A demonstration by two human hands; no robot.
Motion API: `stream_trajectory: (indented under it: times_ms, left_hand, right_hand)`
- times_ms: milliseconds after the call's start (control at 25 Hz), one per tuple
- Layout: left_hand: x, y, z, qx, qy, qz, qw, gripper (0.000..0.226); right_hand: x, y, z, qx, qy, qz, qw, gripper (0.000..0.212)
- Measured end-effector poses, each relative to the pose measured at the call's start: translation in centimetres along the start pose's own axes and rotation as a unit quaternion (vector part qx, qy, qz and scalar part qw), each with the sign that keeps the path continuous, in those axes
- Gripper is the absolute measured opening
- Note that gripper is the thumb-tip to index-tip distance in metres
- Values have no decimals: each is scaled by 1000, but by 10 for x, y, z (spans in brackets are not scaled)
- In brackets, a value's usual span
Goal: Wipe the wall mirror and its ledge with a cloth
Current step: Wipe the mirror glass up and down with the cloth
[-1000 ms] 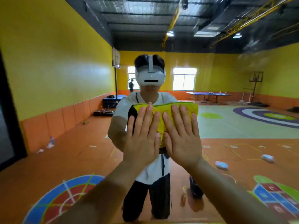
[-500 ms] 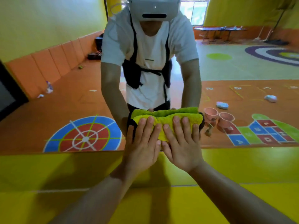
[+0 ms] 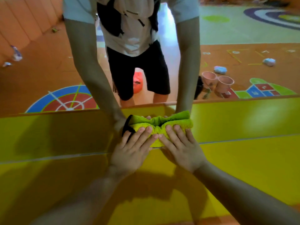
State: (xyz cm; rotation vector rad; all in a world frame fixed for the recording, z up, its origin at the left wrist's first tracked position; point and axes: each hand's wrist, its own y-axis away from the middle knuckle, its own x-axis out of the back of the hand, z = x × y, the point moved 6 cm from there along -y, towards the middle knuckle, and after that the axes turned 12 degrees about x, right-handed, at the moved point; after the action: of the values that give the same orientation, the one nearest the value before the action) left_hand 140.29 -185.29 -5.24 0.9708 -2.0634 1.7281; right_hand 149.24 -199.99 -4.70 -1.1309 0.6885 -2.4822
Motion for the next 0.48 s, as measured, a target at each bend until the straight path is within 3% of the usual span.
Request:
stream_trajectory:
  times_ms: [160,360,480]
  left_hand:
    - [-12,16,5,8,-22,-3,1000,78]
    - [-16,24,18,-11,-31,-22,999,96]
    - [-18,22,34,-29,-24,-50,998,93]
  right_hand:
    - [-3,9,-3,0,-19,18,1000,56]
    - [-4,32,4,24,-46,22,998,62]
    - [-1,47,16,24,-68,20,997,56]
